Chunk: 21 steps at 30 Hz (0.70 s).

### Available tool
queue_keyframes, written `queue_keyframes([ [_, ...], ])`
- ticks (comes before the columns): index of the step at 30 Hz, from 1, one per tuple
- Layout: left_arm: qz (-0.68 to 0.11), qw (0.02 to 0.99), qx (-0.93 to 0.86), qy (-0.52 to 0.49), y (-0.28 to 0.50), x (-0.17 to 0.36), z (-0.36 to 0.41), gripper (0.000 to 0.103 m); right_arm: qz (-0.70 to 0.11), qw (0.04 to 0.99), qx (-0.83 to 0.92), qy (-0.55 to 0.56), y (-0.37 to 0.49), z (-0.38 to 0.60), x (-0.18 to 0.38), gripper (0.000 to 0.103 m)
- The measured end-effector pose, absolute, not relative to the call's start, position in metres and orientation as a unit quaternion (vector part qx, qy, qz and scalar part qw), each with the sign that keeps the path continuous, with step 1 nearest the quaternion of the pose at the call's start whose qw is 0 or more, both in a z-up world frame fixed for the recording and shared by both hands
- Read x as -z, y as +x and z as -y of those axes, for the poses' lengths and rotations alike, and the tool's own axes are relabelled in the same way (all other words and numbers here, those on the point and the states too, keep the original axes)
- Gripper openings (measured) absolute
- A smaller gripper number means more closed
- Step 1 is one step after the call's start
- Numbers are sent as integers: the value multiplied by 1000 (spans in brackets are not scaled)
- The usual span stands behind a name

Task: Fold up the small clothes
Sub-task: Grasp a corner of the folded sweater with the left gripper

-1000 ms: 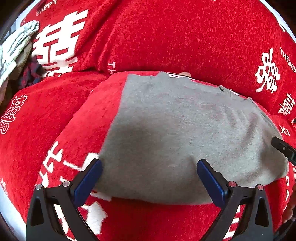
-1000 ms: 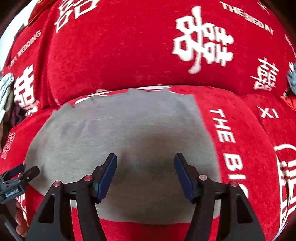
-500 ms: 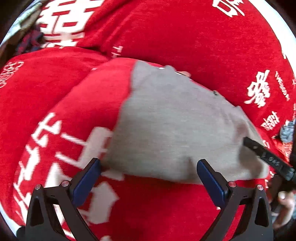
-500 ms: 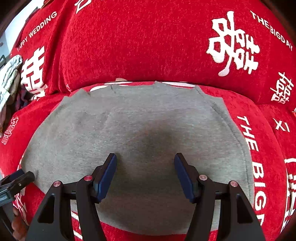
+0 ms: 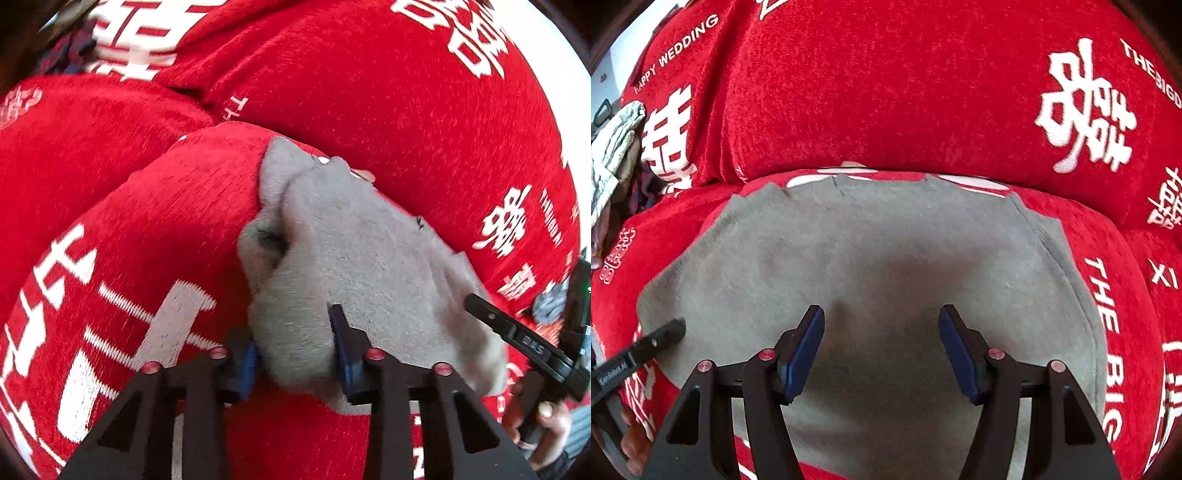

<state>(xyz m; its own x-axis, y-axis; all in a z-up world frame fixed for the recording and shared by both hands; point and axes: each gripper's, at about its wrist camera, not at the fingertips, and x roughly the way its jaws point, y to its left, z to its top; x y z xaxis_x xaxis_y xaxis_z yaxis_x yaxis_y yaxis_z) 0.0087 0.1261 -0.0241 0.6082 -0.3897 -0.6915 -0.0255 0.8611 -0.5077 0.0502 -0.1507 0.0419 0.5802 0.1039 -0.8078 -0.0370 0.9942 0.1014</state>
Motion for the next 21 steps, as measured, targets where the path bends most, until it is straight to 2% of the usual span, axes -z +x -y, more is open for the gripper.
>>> queue_keyframes([
  [6, -430, 852, 126, -271, -1, 25, -137, 36, -460, 885, -61, 33, 56, 131, -39, 68],
  [7, -431, 844, 138, -287, -3, 27, -141, 43, -461, 884, -65, 33, 54, 130, -39, 68],
  [9, -424, 836, 156, -312, -10, 27, -146, 50, -459, 885, -70, 31, 50, 128, -39, 68],
  [14, -422, 836, 146, -318, -6, 25, -140, 50, -459, 885, -70, 34, 49, 128, -39, 68],
  [15, -421, 837, 147, -317, -4, 25, -138, 44, -459, 885, -71, 34, 49, 128, -40, 68],
  [16, -421, 838, 146, -314, -1, 25, -136, 30, -458, 885, -71, 34, 49, 127, -41, 68],
  [17, -424, 837, 143, -313, 1, 26, -135, 24, -458, 886, -71, 32, 48, 127, -41, 68],
  [21, -410, 845, 134, -315, -4, 30, -138, 23, -453, 888, -75, 15, 52, 119, -49, 68],
])
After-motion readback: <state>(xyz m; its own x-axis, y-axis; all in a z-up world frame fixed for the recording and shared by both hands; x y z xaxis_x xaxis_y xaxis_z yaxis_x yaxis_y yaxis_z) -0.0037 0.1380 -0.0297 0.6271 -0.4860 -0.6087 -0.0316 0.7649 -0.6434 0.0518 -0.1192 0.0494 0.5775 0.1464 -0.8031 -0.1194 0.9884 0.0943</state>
